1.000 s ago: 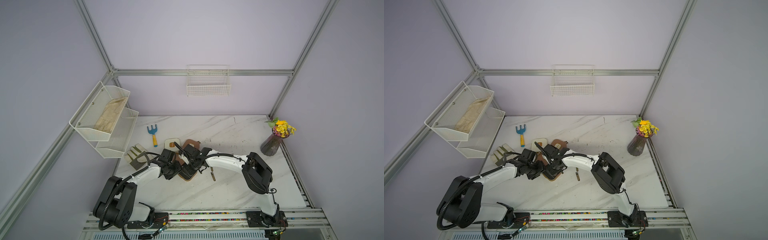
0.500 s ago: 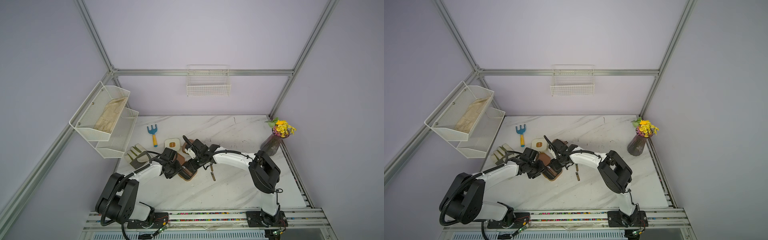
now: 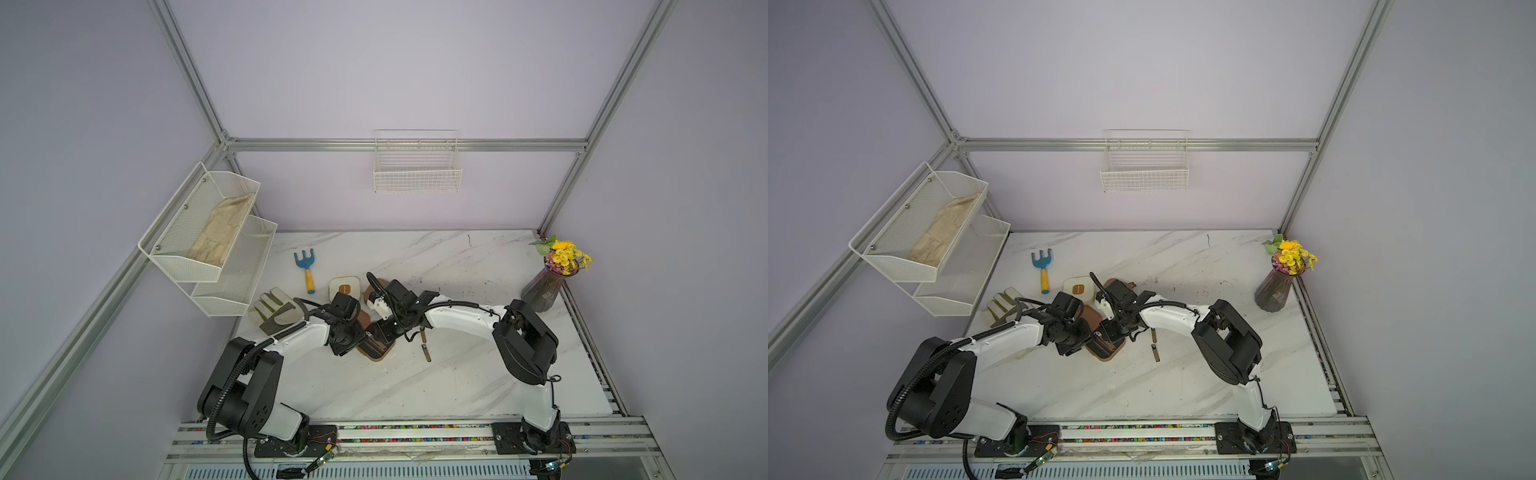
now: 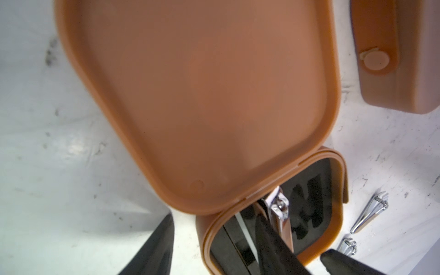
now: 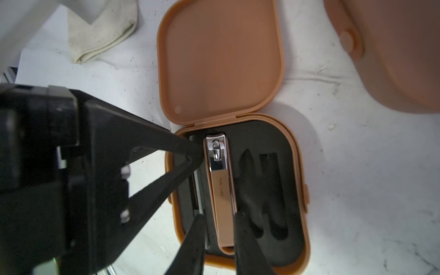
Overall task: Organize nail clipper sets
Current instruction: Place the nail clipper in the storage box.
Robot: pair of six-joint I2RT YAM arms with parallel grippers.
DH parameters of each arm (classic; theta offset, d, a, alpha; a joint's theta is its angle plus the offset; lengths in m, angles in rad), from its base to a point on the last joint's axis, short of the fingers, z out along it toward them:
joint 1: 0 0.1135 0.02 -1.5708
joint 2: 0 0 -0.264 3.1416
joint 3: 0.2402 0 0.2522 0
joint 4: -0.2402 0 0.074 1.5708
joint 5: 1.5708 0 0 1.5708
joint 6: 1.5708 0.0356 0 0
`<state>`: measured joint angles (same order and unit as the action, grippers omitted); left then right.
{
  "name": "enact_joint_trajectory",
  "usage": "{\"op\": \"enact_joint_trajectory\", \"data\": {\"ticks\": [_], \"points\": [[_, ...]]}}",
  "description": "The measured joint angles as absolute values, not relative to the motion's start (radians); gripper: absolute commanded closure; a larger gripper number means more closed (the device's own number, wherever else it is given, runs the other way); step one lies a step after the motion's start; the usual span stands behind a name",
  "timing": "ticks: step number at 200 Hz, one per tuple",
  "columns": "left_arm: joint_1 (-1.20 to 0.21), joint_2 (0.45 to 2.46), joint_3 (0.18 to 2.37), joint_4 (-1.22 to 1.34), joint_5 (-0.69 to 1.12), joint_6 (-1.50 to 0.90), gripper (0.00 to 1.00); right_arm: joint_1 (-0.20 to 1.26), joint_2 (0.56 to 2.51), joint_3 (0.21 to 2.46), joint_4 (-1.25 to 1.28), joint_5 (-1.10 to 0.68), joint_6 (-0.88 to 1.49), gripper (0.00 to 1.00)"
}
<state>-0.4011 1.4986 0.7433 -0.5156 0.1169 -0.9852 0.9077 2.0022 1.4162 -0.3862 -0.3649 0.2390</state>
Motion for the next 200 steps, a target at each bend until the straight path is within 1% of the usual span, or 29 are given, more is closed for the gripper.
{"op": "enact_joint_trajectory", "data": {"ticks": [66,200], "points": [[-0.421,1.523,0.767,-0.540,0.089,-0.991,0.45,0.908,2.038,1.416,-0.385,-0.382,0.243,0.73],[-0.440,1.552,0.788,-0.559,0.063,-1.004,0.46,0.908,2.050,1.411,-0.360,-0.364,0.258,0.80]]}}
